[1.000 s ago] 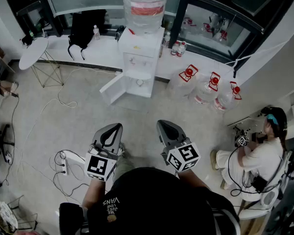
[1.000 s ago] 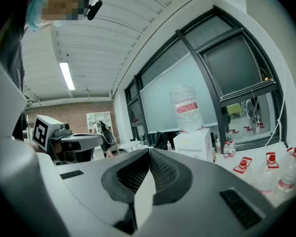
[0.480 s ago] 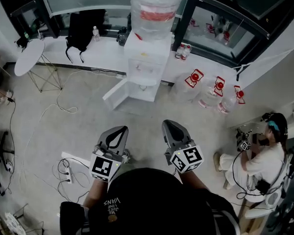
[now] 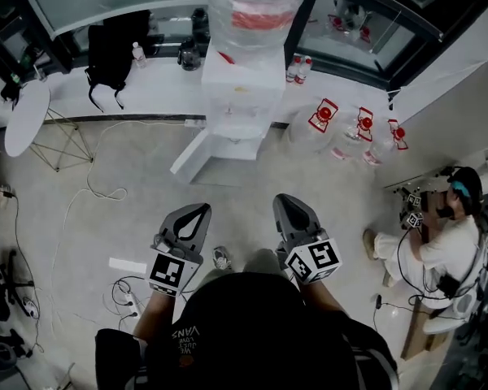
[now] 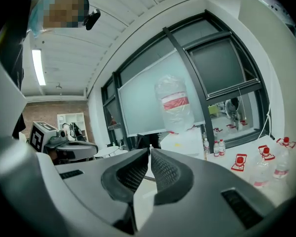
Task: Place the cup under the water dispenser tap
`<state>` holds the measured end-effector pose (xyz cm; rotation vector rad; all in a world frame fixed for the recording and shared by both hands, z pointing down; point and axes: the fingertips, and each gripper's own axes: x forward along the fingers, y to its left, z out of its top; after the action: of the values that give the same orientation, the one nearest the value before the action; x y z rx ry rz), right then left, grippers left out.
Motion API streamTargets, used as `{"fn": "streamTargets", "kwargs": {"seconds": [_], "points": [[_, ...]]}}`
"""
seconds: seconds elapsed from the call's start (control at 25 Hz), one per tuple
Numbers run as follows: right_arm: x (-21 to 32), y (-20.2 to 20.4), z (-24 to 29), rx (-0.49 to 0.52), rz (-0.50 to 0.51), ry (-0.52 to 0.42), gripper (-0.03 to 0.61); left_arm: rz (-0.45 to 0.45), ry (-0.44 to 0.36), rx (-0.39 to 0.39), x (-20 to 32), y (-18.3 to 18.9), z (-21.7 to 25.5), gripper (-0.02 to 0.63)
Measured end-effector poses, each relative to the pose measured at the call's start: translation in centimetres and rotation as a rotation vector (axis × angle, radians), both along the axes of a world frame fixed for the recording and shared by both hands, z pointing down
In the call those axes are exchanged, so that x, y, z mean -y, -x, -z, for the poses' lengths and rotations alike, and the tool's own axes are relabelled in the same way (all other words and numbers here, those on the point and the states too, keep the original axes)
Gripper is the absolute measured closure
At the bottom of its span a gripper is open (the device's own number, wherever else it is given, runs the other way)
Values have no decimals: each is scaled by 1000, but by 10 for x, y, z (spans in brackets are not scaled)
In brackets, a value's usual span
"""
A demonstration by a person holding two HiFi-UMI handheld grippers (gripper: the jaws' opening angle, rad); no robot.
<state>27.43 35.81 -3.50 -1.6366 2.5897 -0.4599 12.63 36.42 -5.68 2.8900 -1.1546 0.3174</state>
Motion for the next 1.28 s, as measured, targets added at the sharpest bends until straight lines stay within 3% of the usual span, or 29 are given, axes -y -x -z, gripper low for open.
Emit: {"fn": "streamTargets", "kwargs": {"seconds": [0.32,0.72,0.96,1.28], "points": [[57,-2,-11,-27,-18,60,532,-39,47,-3,65,-10,-15,594],[174,1,-40,-55,148,58,532,93,48,-52,167,-22,-36,594],[227,14,-63,-61,265,64,532,123,27,37,217,-25,-61,594],[264,47,-112,-109,267,100,532,84,42,30,250,0,-101,594]]}}
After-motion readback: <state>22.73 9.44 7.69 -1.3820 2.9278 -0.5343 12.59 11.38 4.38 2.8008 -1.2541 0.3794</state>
